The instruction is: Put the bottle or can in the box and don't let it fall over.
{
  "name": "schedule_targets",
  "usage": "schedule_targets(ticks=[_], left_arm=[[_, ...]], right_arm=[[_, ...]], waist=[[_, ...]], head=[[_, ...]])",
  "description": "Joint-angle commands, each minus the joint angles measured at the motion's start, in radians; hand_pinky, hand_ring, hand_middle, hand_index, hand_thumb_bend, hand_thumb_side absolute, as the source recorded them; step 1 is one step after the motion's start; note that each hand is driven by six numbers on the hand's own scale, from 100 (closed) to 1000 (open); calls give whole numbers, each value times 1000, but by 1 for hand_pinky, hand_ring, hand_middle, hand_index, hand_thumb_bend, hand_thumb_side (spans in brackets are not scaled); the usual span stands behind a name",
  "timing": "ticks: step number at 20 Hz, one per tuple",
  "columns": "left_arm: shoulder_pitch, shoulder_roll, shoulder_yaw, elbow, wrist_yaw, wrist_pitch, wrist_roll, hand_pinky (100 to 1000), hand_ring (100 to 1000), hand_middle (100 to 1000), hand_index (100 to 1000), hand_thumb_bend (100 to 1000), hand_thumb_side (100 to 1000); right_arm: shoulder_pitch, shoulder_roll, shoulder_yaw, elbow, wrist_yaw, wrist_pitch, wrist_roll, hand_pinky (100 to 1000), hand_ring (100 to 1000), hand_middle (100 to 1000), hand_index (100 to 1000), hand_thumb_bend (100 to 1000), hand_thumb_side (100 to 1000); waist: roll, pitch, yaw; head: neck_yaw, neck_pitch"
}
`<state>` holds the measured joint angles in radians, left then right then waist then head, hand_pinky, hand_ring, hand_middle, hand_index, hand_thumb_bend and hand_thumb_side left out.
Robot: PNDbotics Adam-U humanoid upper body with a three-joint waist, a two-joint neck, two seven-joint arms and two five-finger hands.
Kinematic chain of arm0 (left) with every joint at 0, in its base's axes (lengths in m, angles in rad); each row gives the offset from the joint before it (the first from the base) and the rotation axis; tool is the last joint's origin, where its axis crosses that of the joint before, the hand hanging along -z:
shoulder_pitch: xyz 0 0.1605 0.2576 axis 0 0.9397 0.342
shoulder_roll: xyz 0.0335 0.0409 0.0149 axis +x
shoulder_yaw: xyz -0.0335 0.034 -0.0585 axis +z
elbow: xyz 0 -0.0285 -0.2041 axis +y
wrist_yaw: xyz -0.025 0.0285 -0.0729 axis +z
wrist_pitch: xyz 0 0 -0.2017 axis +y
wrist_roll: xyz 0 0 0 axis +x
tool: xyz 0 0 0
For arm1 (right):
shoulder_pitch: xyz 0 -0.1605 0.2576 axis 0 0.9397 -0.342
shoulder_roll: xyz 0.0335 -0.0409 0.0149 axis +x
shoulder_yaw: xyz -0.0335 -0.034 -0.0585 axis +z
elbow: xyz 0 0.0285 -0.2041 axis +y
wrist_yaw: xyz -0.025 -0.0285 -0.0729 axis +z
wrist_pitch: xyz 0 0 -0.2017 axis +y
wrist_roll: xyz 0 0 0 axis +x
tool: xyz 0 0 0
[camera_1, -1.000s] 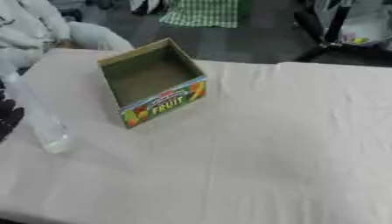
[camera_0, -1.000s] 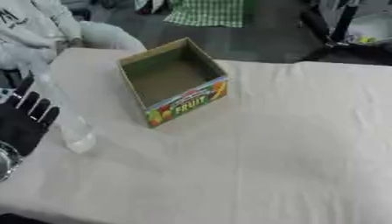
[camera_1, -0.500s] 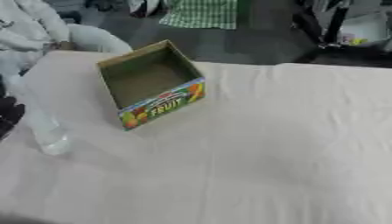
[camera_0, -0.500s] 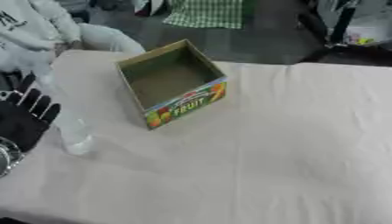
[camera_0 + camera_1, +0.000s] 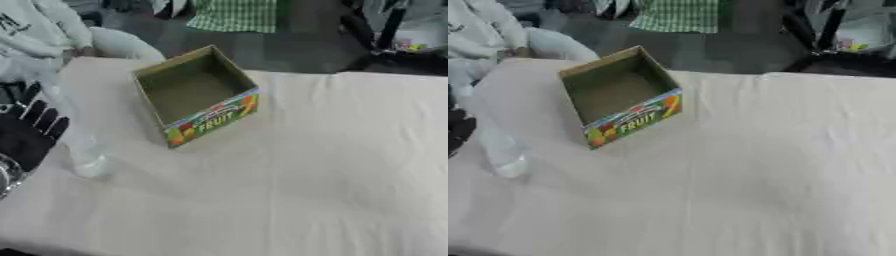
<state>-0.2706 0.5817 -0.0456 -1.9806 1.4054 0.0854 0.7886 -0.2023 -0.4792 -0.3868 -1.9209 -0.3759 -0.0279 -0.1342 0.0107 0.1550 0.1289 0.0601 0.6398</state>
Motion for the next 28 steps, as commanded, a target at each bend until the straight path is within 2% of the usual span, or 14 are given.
schedule_targets(ticks=[1,9,28], left_arm=[[-22,42,12,-9,11,-2,12,100,167,225,900,338,1000],[-37,43,15,25,30,10,48,100,100,215,916,340,1000],[-89,58,15,110,79,11,39,100,100,195,890,312,1000]], right_arm=[[-7,-24,-4,-17,-6,-2,3,866,968,1000,1000,100,691],[-6,-24,-4,-17,-5,-2,4,867,969,1000,1000,100,691],[-9,-21,-2,-16,-5,-1,9,867,970,1000,1000,100,691]], waist=[[0,-8,0],[1,-7,0],[1,-1,-7]], head=[[1,-10],[1,-10],[6,-23]])
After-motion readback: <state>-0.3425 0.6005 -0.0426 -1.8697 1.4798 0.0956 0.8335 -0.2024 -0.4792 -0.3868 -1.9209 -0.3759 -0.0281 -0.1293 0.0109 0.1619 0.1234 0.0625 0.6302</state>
